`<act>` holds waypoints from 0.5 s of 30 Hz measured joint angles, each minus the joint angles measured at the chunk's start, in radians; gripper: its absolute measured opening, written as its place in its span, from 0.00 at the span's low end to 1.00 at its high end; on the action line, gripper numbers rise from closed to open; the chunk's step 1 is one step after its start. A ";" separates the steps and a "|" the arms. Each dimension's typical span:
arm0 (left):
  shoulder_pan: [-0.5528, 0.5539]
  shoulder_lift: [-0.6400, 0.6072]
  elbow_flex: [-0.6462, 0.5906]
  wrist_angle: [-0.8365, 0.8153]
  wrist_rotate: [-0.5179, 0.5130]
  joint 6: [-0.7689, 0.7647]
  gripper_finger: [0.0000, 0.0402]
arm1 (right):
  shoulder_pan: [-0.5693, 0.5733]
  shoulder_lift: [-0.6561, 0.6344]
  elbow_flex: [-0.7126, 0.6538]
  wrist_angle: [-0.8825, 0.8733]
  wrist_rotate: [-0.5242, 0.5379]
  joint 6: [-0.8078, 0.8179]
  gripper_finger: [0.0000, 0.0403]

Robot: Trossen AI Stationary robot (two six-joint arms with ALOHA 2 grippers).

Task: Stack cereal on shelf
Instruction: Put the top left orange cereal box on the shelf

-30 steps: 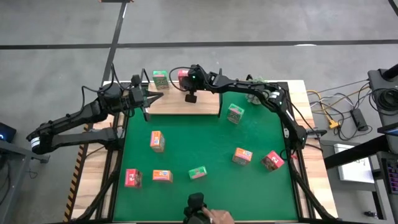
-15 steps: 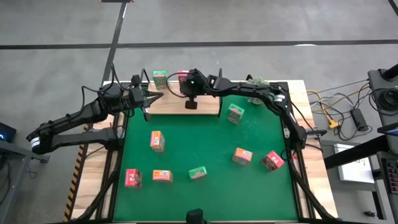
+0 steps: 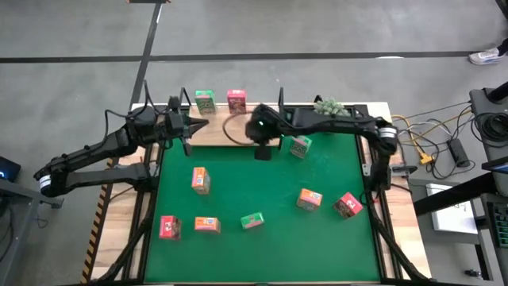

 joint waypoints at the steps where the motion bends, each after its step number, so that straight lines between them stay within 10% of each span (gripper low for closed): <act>1: 0.000 0.000 0.000 -0.007 0.000 -0.015 0.00 | 0.009 -0.029 -0.044 0.024 0.000 0.016 0.04; 15: 0.000 0.001 0.000 -0.093 0.000 -0.310 0.00 | 0.078 -0.360 -0.620 0.593 0.001 0.024 0.04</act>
